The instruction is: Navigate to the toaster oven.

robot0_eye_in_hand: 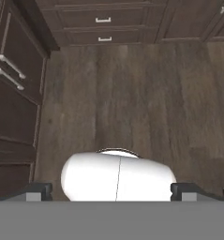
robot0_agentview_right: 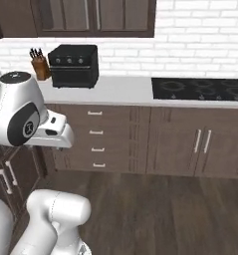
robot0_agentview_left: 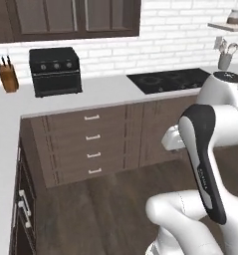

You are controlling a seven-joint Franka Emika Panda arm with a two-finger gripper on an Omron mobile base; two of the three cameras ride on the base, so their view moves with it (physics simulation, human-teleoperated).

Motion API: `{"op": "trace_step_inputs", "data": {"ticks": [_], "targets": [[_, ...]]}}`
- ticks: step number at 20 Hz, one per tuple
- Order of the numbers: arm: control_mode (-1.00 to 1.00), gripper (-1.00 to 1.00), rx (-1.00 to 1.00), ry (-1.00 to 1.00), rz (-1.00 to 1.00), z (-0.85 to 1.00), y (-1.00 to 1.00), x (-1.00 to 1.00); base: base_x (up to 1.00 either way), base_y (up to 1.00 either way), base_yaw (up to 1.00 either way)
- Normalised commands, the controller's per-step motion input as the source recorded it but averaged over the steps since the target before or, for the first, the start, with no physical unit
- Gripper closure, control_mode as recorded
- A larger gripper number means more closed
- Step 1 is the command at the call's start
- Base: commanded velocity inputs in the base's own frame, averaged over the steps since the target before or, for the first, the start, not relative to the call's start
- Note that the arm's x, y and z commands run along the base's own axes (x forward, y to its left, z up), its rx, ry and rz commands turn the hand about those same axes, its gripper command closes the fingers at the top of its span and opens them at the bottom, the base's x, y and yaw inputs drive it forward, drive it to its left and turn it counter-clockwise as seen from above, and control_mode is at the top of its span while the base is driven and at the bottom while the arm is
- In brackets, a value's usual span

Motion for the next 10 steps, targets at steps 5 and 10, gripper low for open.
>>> {"op": "trace_step_inputs", "data": {"ticks": [5, 10], "targets": [[1.0, -1.0, 0.0, 0.0, 0.0, 0.0, 0.0, 0.0, 1.0, 0.49, -0.14], [1.0, -1.0, 0.0, 0.0, 0.0, 0.0, 0.0, 0.0, 1.0, 0.68, -0.07]]}}
